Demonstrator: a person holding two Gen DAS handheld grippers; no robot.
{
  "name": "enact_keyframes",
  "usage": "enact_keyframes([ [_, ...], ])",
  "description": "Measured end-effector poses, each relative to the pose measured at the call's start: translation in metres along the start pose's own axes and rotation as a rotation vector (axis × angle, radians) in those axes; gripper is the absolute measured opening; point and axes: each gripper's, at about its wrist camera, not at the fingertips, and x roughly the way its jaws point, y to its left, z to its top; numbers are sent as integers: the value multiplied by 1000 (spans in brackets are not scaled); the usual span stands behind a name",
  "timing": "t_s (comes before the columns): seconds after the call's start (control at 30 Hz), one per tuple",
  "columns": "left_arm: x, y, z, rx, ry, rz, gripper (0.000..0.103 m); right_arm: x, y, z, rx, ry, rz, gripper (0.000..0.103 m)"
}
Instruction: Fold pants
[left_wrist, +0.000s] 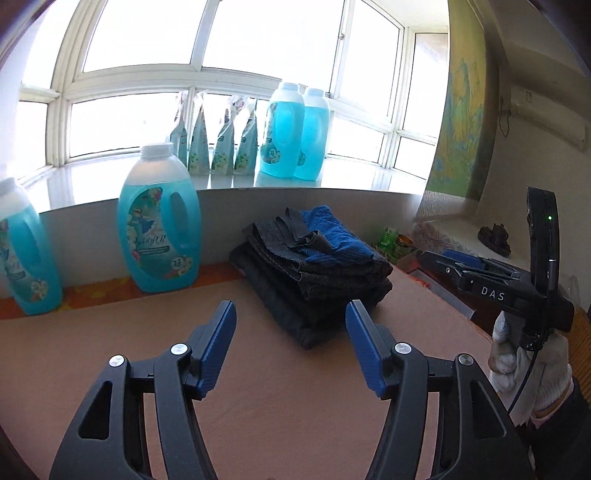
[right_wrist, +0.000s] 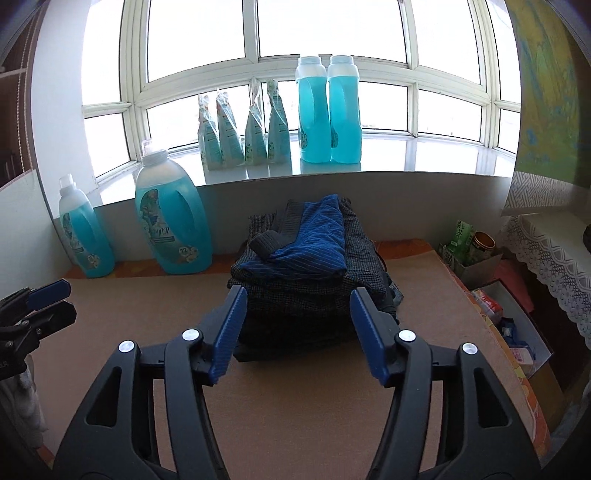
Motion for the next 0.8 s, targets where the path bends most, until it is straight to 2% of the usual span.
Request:
enact_keyframes([
  [0.13,-30,6,-16,-2,-18,9,62,-31,17,-32,-5,-10,-31,63],
  [0.47,-81,22,-53,-30,-29,10,62,-93,63,-78,16,-39,-46,82],
  [0.57,-94,27,-64,-37,-42,27,74,-104,74,-89,18,-47,-55,83],
  [0.6,-98,28,-67,-37,-46,36,75,-107,78,-92,19,-50,-63,84],
  [0.67,-105,30,-74,-34,-51,52,77,-112,84,-99,29,-56,-63,92],
  [0.8,-115,34,-88,-34,-47,77,81,-118,94,-112,57,-64,-61,95],
])
